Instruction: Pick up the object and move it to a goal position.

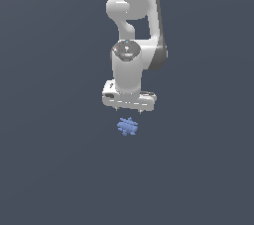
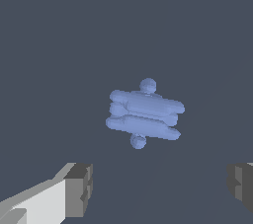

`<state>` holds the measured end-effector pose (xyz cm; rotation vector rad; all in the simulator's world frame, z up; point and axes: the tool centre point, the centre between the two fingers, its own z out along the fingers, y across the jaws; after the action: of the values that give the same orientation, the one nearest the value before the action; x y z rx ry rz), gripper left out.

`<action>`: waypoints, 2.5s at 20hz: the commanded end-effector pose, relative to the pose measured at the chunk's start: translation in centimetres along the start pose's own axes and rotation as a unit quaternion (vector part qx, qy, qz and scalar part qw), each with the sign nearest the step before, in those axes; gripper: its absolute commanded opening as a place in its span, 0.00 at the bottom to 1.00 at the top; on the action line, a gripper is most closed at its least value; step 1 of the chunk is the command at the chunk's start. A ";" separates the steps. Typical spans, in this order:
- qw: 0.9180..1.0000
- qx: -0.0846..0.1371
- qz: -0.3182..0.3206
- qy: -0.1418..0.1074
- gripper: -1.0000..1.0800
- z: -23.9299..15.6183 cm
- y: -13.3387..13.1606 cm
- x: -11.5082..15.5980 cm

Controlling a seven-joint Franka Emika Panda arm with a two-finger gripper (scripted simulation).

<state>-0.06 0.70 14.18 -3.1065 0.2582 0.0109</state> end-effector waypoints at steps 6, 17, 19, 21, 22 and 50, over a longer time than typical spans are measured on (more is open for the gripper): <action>0.995 0.000 0.098 -0.001 0.96 0.9 -0.1 0.4; 0.969 -0.002 0.247 0.000 0.96 2.2 -0.3 1.0; 0.962 -0.002 0.274 0.000 0.96 2.5 -0.3 1.1; 0.954 -0.003 0.300 0.001 0.96 2.7 -0.3 1.2; 0.950 -0.003 0.313 0.001 0.96 2.8 -0.3 1.2; 0.836 -0.007 0.549 0.010 0.96 4.9 -0.6 2.3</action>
<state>2.26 0.99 9.29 -2.4813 1.9266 0.0007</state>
